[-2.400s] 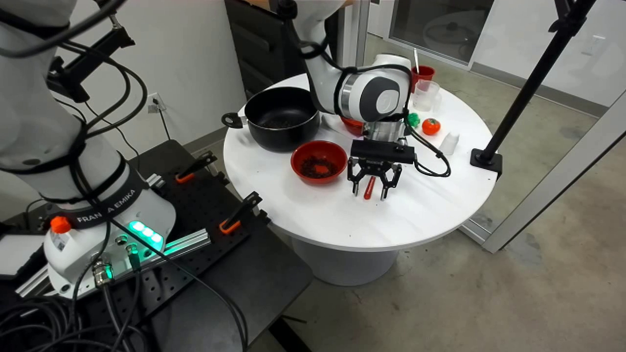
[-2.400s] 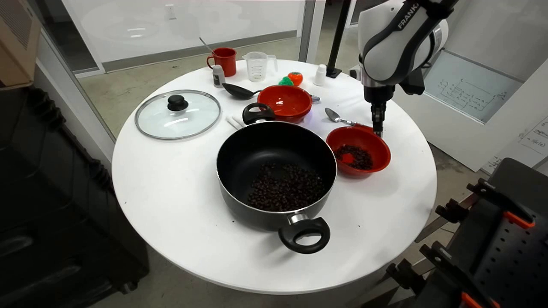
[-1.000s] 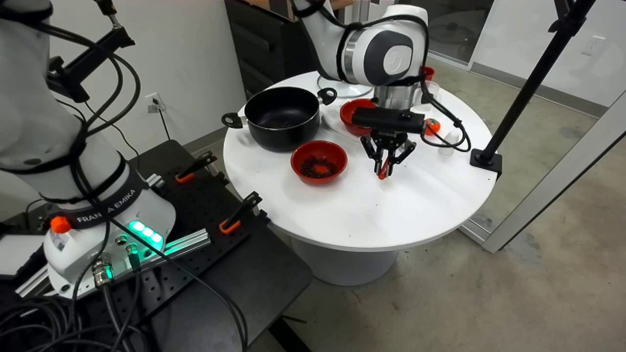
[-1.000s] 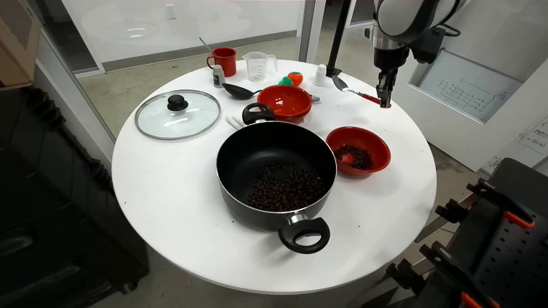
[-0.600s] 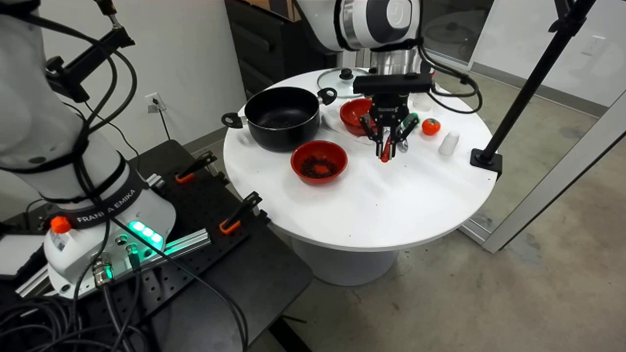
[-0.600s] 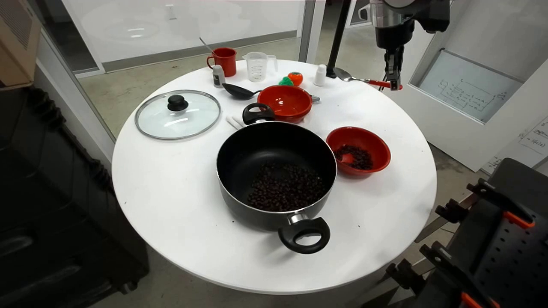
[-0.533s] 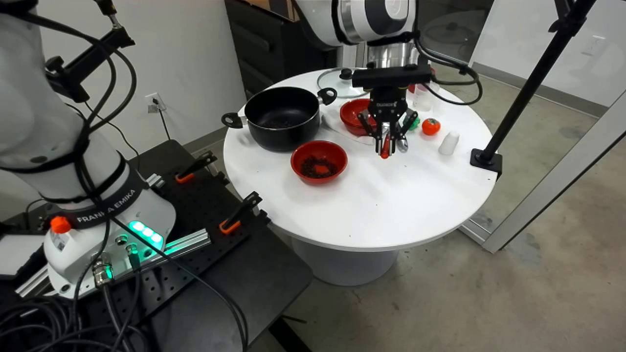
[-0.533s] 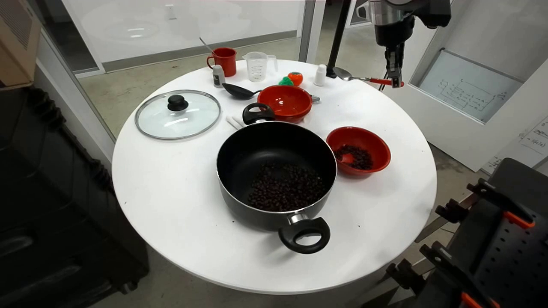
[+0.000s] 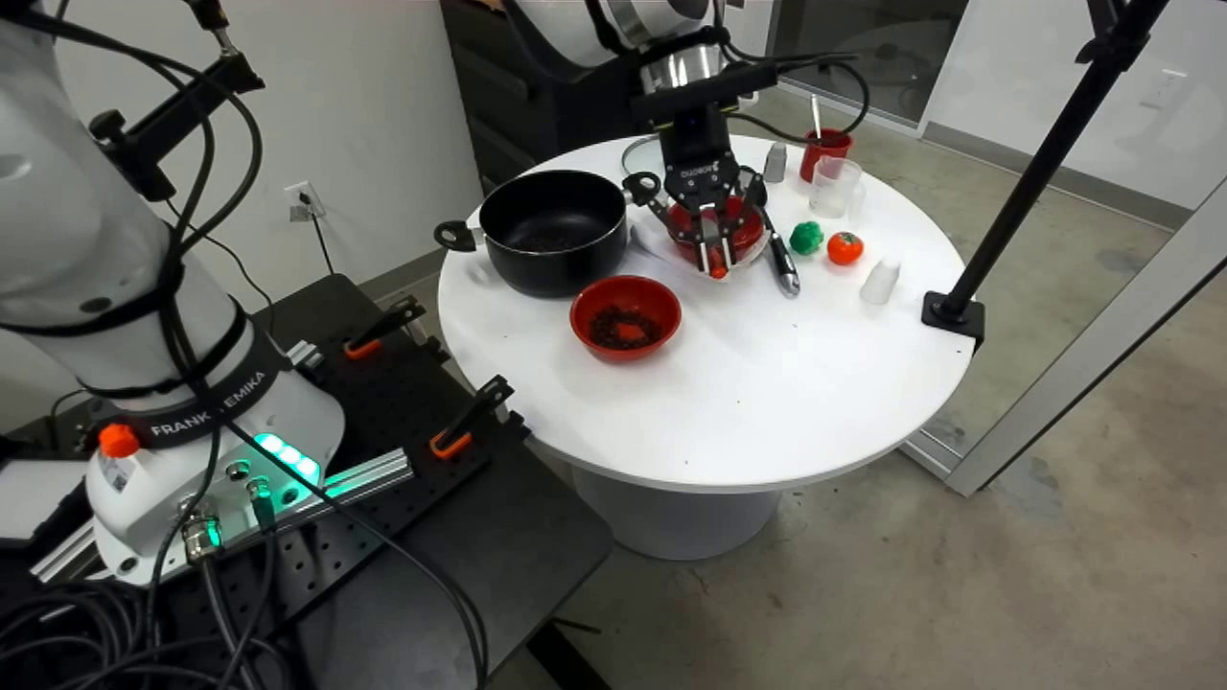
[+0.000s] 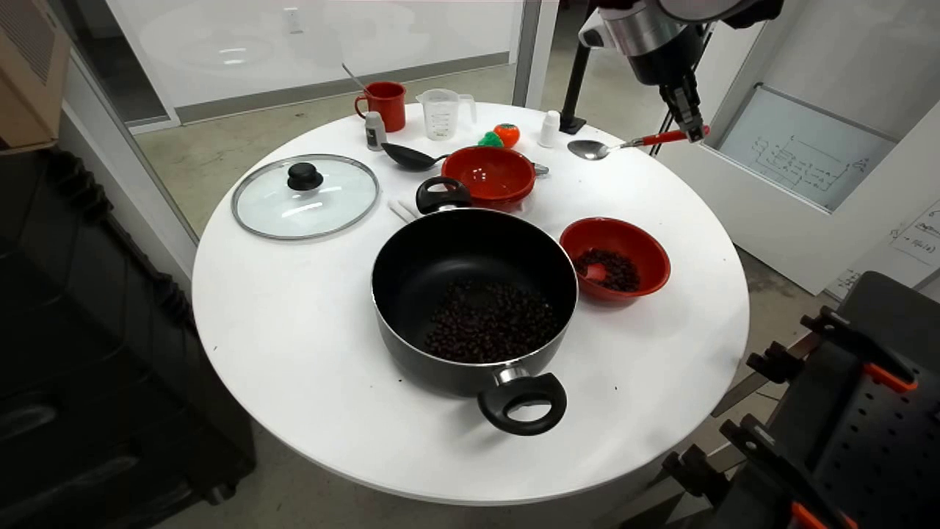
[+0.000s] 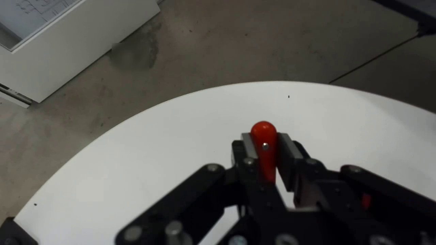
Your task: Use the spoon to transfer one spoon of contents from the orange bowl to the black pot
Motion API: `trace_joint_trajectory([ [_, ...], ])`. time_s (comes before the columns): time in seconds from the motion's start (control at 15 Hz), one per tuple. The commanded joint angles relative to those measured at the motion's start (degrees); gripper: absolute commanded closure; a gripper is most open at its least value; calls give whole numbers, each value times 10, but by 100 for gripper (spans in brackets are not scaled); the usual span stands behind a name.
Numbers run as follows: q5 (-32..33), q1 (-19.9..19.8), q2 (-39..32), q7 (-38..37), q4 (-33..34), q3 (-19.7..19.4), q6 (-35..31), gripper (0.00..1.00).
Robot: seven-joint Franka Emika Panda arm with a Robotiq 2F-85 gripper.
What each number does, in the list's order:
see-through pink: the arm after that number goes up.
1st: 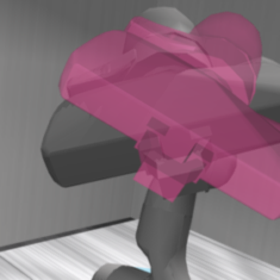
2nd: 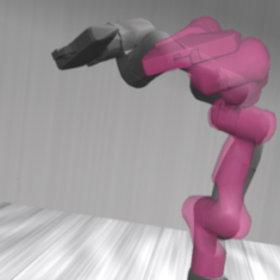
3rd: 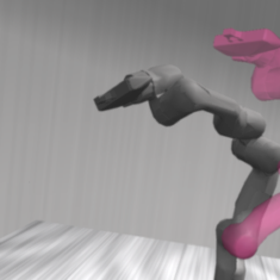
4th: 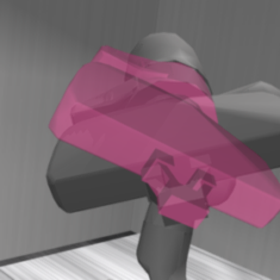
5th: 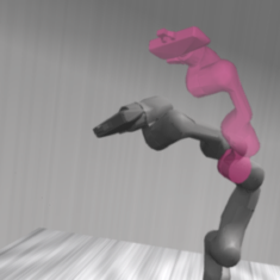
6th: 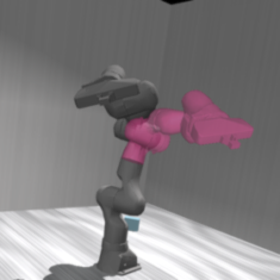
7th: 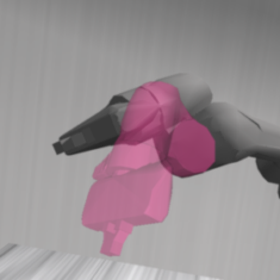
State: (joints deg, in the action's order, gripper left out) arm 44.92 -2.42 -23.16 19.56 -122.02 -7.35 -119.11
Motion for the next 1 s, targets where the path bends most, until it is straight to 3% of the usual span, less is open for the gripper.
trace_joint_trajectory([
  [0.0, 54, 25, 20, -29, -56, 28, 46, 95],
  [0.27, 91, 45, 10, -75, -91, 55, 83, 95],
  [0.93, 181, 55, -26, -189, -114, 65, 175, 95],
])
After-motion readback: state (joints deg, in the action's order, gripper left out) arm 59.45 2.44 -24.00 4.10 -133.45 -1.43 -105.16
